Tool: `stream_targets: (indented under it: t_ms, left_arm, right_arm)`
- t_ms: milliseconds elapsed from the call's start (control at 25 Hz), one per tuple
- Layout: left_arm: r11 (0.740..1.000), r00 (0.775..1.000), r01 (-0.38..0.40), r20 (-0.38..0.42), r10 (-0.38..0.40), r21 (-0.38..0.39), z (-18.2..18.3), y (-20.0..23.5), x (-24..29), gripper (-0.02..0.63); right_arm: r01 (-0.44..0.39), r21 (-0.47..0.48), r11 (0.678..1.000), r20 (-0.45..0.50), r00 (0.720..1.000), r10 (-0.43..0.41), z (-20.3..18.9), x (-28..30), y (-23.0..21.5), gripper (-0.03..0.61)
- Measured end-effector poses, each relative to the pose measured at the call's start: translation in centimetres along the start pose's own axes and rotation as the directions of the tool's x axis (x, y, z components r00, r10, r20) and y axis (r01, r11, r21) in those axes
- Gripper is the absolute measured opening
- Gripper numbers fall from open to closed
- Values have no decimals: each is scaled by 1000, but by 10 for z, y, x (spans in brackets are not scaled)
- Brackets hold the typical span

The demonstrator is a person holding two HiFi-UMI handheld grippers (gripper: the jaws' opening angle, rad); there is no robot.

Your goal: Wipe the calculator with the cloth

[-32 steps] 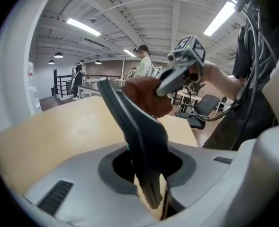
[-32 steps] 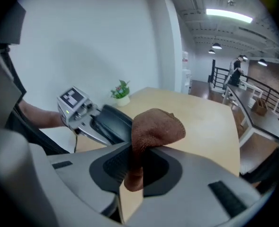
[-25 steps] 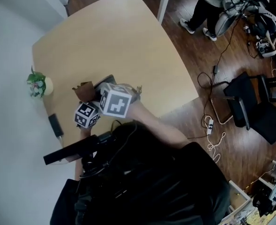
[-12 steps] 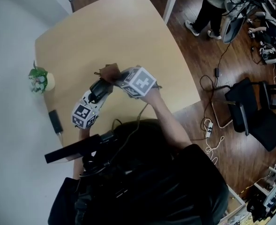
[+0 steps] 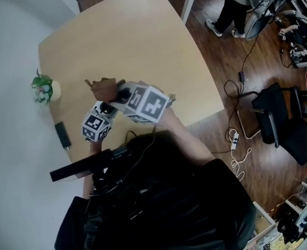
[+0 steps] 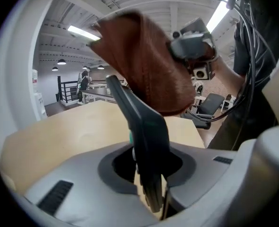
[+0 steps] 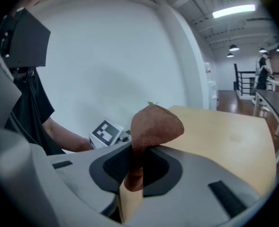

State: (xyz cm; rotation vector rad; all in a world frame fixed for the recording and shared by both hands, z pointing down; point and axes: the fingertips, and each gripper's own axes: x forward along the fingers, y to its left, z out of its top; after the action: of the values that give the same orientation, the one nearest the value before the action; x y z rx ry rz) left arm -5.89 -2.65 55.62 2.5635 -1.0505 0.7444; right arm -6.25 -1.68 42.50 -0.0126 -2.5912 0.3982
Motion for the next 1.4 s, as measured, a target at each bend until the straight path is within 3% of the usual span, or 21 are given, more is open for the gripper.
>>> stream_targets:
  t_ms: [120,440,520,640,720,800,920,1080,1160,1240,1400]
  left_arm:
    - [1000,1000,-11,3,11,17,4,-6,1,84]
    - [1000,997,-25,70,25,-7,0,1,-18,84]
    - [998,996,-5,93,11,-62,-3,2,-17,84]
    - [968,985,67,173,-25,-241,-6,4,-13,86]
    - [919,973,117,227,-30,-377,-14,11,-8,87]
    - [837,956,189,292,-38,-513,-22,16,-5,89]
    - [687,912,331,407,-56,-647,-32,16,2,101]
    - [464,836,492,549,-13,-737,-52,21,12,136]
    - [382,814,526,580,31,-760,-59,25,11,187]
    - [344,807,535,588,64,-772,-62,28,8,241]
    - [339,845,463,523,111,-819,-69,40,12,297]
  right_arm:
    - [-58,-60,996,-81,995,53,-8,27,21,52]
    - [98,117,988,-107,991,-86,-57,10,-61,52]
    - [181,166,969,-162,975,-154,-86,5,-93,52]
    - [303,166,938,-256,932,-256,-125,-9,-122,51]
    - [313,161,936,-246,931,-269,-126,-16,-115,51]
    - [276,151,949,-211,947,-242,-118,-10,-96,51]
    - [187,124,975,-169,972,-165,-118,24,-68,52]
    - [179,91,980,-183,970,-160,-138,76,-72,52]
    - [171,78,982,-216,965,-151,-147,92,-78,51]
    - [133,75,988,-242,964,-111,-155,108,-79,52]
    - [94,97,991,-281,958,-63,-170,131,-88,52]
